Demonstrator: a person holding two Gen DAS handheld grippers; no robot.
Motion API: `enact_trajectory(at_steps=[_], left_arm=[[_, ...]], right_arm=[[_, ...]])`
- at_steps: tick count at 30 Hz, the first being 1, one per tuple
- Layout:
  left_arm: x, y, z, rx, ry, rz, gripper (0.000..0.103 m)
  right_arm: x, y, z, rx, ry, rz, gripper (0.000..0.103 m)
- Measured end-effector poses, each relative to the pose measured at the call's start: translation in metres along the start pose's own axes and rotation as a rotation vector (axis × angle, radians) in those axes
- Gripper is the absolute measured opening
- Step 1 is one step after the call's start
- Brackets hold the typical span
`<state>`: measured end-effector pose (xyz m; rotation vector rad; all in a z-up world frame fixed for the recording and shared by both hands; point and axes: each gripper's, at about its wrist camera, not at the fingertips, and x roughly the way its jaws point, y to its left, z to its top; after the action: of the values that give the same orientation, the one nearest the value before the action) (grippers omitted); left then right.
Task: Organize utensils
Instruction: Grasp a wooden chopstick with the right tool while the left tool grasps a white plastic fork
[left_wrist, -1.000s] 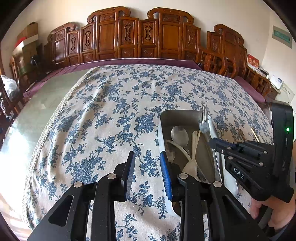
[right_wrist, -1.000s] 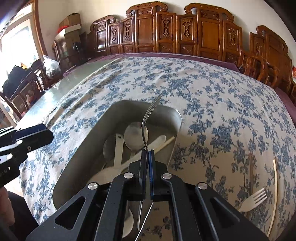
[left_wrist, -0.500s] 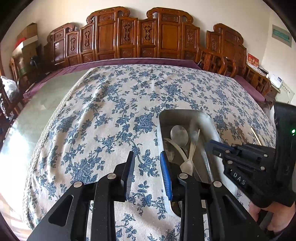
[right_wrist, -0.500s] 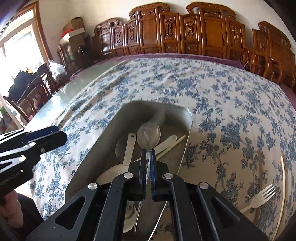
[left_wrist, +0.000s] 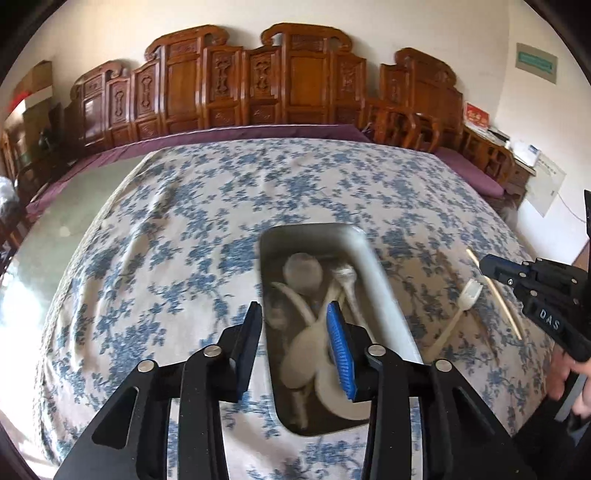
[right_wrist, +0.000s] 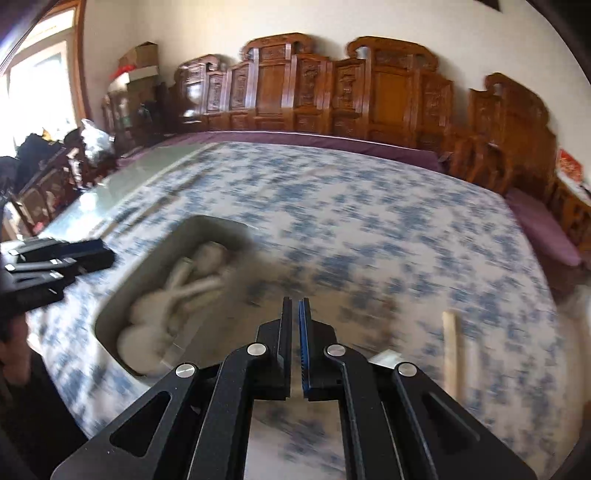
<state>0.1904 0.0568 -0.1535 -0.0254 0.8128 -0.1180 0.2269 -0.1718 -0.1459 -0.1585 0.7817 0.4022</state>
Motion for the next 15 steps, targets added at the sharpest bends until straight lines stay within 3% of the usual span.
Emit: enact_trajectory(at_steps=[5, 8, 15], left_arm=[[-0.002, -0.027, -0.002, 0.057, -0.005, -0.04, 0.036], [-0.004, -0.046, -0.004, 0.092, -0.009, -0.063, 0.036], [-0.001, -0.089, -0.007, 0.176, 0.003, -0.109, 0.036]], right_arm=[[-0.013, -0.047, -0.026, 0.064, 0.025, -0.065, 0.008], [-0.014, -0.062, -0.042, 0.101, 0.035, -0.079, 0.019], [-0.003, -0.092, -0.073, 0.163, 0.079, -0.076, 0.023]])
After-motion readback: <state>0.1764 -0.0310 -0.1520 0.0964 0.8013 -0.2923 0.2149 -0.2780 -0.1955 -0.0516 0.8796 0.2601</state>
